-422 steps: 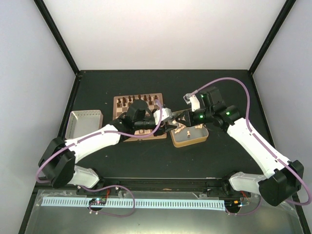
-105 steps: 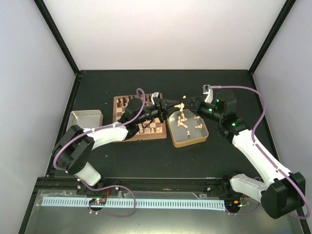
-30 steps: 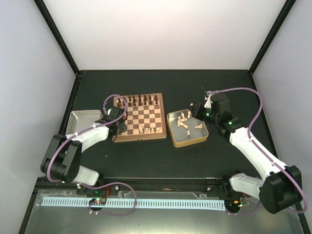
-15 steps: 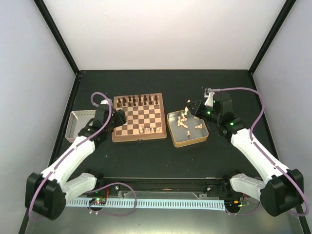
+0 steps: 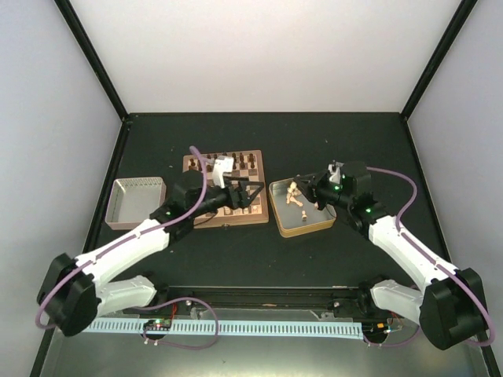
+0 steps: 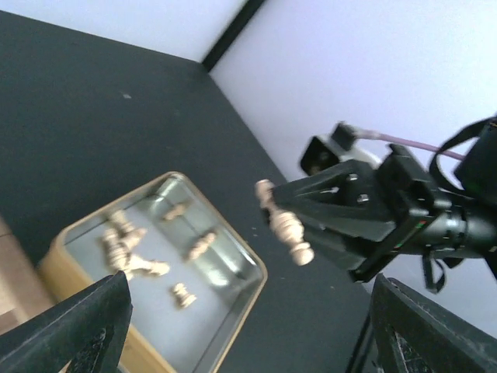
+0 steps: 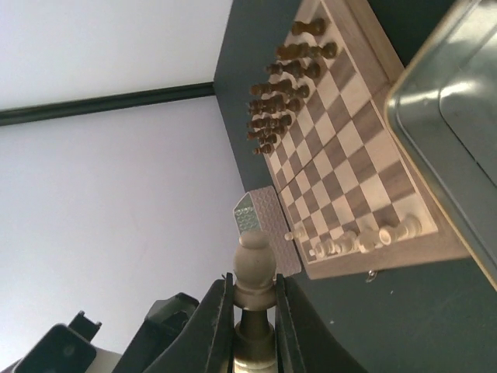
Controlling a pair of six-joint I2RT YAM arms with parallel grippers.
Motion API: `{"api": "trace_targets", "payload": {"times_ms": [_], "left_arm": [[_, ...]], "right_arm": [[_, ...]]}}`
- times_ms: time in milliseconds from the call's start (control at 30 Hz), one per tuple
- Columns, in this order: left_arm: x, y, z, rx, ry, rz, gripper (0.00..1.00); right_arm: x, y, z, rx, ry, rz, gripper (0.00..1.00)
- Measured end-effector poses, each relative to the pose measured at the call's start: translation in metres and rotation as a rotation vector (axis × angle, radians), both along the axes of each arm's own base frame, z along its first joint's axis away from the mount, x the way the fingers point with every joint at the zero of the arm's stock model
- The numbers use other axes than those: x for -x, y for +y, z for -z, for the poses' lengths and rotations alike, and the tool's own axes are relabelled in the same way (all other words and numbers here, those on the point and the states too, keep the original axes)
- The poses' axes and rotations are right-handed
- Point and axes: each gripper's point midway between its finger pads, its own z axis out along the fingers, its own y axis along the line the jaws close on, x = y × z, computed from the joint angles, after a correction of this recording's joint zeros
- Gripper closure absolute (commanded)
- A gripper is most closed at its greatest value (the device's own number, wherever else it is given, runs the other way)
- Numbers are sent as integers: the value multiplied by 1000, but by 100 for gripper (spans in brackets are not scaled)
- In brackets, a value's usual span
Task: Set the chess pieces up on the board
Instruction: Place the chess piece on the chessboard.
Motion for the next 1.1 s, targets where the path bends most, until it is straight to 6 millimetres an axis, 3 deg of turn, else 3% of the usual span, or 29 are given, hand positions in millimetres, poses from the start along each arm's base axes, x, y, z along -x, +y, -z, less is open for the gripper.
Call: {"api": "trace_targets", "payload": {"times_ms": [200,467,633,833,933,1100], "left_arm": [[4,-46,-2,21,-42,141,19],[4,-95,5,-10,-24,260,39],[-4,-107,1,-28,-35,266,50],[-9,-112,5,-55,-30,268,41],[-6,-114,12,-72,-10,275,42],[-2,-114,20,-96,10,285,63]], "right_arm": [[7,-2,11,-93,140,59,94],[4,-5,1,-130,186,110,94],[4,-7,2,-127,211,122,94],[3,-8,5,-121,227,138,94],[1,-8,5,-117,232,142,94],[-4,-7,-2,-119,221,144,98]]}}
